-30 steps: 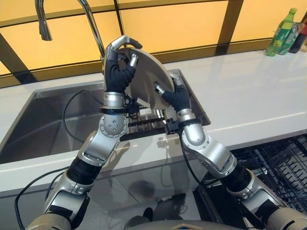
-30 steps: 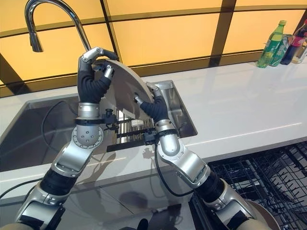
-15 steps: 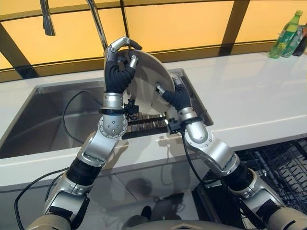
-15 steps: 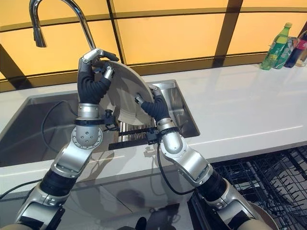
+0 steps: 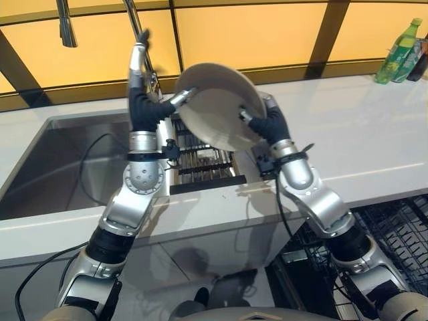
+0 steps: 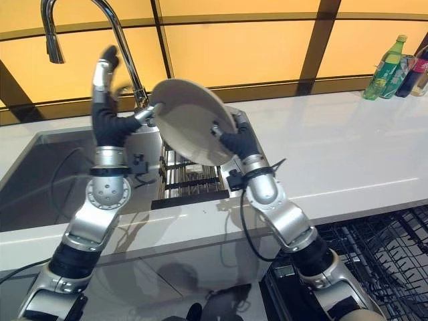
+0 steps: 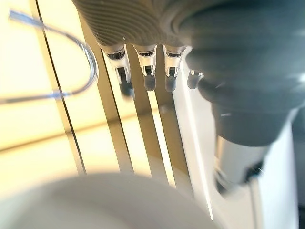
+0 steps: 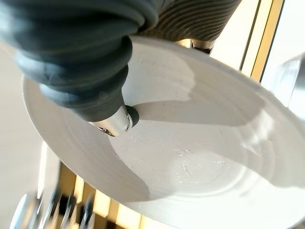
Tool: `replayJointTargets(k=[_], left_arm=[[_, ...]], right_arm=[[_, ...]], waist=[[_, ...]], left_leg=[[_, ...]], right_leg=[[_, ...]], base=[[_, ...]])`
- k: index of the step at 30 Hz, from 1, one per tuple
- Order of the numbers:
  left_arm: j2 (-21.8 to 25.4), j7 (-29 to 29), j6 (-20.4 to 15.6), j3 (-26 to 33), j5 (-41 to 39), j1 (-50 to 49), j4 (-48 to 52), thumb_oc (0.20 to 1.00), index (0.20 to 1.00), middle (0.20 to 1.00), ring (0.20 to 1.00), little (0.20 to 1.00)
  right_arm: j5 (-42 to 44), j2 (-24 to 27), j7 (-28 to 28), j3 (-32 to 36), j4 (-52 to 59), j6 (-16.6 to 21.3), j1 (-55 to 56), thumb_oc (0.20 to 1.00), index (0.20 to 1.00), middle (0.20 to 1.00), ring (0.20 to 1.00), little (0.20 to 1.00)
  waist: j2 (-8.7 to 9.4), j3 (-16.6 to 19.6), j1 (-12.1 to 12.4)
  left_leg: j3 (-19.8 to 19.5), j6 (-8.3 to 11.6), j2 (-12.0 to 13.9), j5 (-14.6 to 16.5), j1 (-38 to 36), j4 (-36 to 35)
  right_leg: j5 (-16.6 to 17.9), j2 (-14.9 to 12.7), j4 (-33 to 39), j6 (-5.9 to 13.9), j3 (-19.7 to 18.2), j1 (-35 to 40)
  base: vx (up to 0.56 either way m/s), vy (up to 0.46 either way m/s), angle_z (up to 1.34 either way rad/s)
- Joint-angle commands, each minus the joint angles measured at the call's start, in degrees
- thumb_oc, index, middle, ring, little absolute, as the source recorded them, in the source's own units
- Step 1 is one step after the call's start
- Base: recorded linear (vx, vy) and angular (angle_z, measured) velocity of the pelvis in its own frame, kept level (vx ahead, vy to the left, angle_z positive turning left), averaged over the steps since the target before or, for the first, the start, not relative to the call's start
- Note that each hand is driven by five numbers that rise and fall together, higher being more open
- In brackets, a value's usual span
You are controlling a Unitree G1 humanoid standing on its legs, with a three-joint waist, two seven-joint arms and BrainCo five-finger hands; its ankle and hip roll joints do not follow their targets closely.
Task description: Pick up plates and place into dishwasher.
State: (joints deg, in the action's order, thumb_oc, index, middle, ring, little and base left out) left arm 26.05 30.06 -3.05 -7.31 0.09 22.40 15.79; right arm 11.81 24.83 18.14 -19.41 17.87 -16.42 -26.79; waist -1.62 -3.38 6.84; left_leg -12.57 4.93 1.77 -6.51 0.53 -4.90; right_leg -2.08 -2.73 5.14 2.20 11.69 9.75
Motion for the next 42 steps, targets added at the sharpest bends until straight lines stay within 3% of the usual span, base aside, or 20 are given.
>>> replayJointTargets(k=[1,9,17,29,34,42], left_arm=[[2.9,3.8,-4.8,5.2,-2.8,-1.6,0.4,1.0,1.0,1.0,1.0,1.0],[3.6,8.1,-8.5,15.2,-5.6,-9.5,-0.1,1.0,1.0,1.0,1.0,1.0],[6.0,6.5,-8.9,21.2,-8.0,-15.5,-1.5,1.0,1.0,1.0,1.0,1.0],[8.6,-1.7,-5.4,25.7,-8.2,-21.6,-9.9,1.0,1.0,1.0,1.0,1.0],[8.3,-3.5,-3.8,25.9,-8.3,-22.5,-15.8,1.0,1.0,1.0,1.0,1.0],[7.4,-4.1,-4.6,26.1,-7.2,-23.0,-20.4,1.0,1.0,1.0,1.0,1.0]], right_arm=[[-3.5,1.5,-3.0,5.3,7.0,6.1,1.9,0.2,0.2,0.2,0.2,0.2],[-7.1,6.6,-5.4,15.0,6.1,8.5,10.5,0.2,0.2,0.2,0.2,0.2],[-11.7,11.7,-2.8,25.8,3.7,10.8,18.8,0.2,0.2,0.2,0.2,0.2],[-16.5,16.2,0.7,38.8,-3.4,11.4,28.1,0.2,0.2,0.2,0.2,0.2],[-18.7,15.6,3.6,41.4,-6.8,11.1,30.4,0.2,0.2,0.2,0.2,0.2],[-21.6,15.1,9.2,42.7,-12.5,11.3,31.4,0.2,0.2,0.2,0.2,0.2]], waist=[[1.16,3.5,-0.9],[1.51,3.7,-2.6],[1.97,3.3,-5.5],[2.39,2.6,-10.5],[2.25,2.1,-11.6],[1.25,-0.6,-12.0]], left_leg=[[0.4,0.37,1.7,-0.2,0.1,-0.1],[2.3,0.66,2.6,-0.1,-0.2,-0.1],[5.0,0.62,3.7,0.6,-1.0,-0.1],[11.4,0.78,6.3,1.5,-3.5,-0.1],[12.6,0.99,6.9,1.4,-3.6,-0.1],[12.5,1.26,7.8,0.7,-2.1,0.2]], right_leg=[[1.3,-2.0,-4.3,1.39,-2.0,-3.3],[1.5,-1.5,-4.0,1.05,-3.8,-3.6],[1.9,-0.8,-4.1,0.93,-7.4,-4.6],[3.5,-0.4,-3.1,1.28,-12.2,-5.5],[4.1,-0.4,-2.7,1.51,-13.1,-5.9],[4.0,-0.1,-4.0,1.3,-13.6,-8.3]], base=[[0.0,0.0,0.0],[0.0,0.0,-0.04],[0.0,-0.034,-0.18],[-0.01,-0.069,-0.38],[0.01,-0.066,-0.21],[-0.02,-0.058,-0.05]])
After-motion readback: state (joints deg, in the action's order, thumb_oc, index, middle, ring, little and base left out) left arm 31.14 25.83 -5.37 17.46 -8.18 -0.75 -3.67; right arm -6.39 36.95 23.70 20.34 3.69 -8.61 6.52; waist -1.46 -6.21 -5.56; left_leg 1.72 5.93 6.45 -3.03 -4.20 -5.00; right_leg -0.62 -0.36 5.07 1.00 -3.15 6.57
